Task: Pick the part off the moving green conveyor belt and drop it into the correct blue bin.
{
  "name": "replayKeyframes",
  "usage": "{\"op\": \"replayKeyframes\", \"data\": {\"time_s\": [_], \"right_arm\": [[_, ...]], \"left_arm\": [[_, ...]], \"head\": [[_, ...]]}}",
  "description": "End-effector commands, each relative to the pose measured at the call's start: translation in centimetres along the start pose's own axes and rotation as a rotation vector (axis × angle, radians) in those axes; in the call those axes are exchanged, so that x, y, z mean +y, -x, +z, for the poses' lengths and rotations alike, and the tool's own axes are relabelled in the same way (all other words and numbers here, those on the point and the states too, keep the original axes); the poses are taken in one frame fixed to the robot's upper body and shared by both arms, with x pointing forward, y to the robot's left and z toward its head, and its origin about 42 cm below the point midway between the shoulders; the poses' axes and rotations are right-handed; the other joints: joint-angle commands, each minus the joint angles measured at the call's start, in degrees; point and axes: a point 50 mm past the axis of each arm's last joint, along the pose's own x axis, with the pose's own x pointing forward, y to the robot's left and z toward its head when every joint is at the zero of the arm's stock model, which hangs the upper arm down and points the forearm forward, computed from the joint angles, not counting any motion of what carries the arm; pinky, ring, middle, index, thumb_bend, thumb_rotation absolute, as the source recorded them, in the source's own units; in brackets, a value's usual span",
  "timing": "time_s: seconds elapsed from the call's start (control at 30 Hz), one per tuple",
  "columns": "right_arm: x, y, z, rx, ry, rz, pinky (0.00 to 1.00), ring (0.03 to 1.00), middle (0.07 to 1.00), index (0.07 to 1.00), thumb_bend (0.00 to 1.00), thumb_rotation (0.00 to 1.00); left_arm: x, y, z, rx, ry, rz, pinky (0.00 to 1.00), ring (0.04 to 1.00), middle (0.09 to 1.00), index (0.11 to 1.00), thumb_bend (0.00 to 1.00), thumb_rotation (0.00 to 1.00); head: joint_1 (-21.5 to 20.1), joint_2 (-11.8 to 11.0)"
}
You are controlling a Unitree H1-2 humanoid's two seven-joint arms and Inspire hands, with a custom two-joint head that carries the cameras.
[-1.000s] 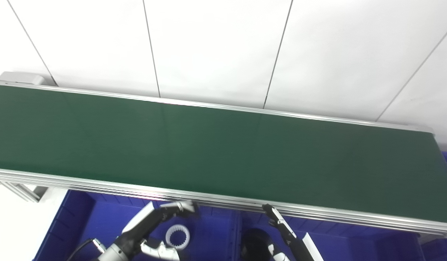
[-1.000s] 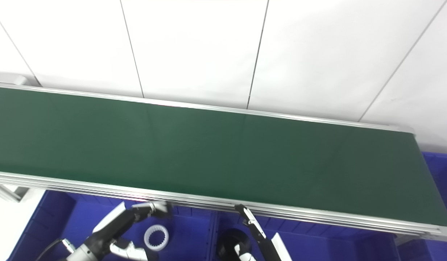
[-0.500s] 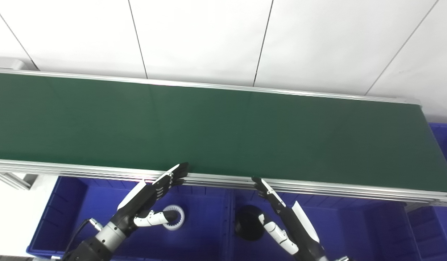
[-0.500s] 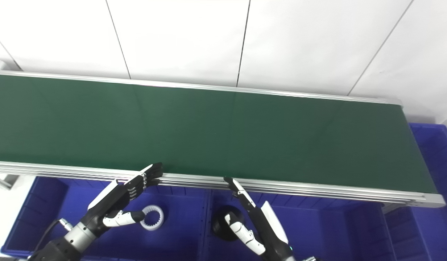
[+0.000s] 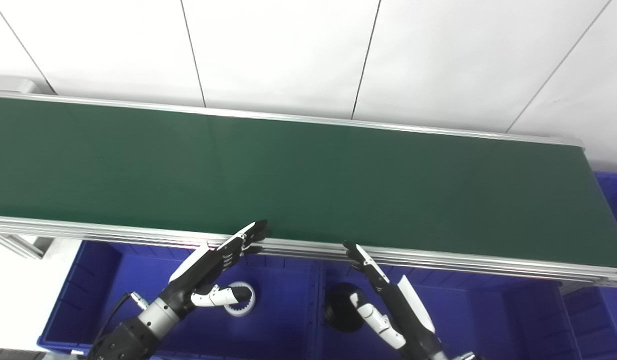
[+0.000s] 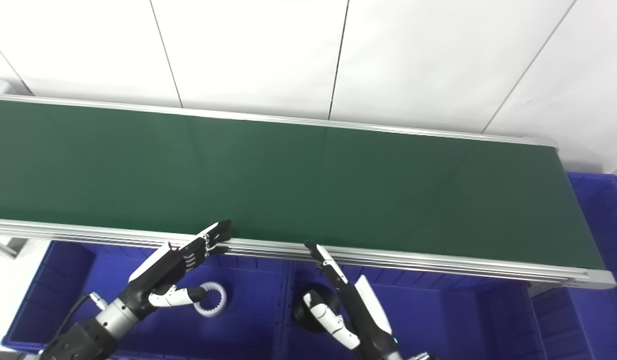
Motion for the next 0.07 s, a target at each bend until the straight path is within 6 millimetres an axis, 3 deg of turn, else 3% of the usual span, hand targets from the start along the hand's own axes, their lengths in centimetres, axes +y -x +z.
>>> {"op": "replayKeyframes", "data": {"time_s": [0.0, 0.03], "right_arm": [[0.20, -0.52, 0.65, -0.022, 0.012, -0.015, 0.90, 0.947, 0.979, 0.966, 0.43, 0.98], [0.31, -0.49, 0.65, -0.018, 0.011, -0.016, 0.90, 0.947, 0.980, 0.967, 0.43, 0.98]], "left_arm": [[1.01, -1.22, 1.11, -0.070, -0.016, -0.025, 0.93, 0.971, 0.990, 0.968, 0.57, 0.66], [1.02, -1.21, 1.04, -0.068, -0.015, -0.031, 0.93, 0.970, 0.989, 0.966, 0.57, 0.66]], "head": [[-0.79, -0.11], [-0.40, -0.22]]}}
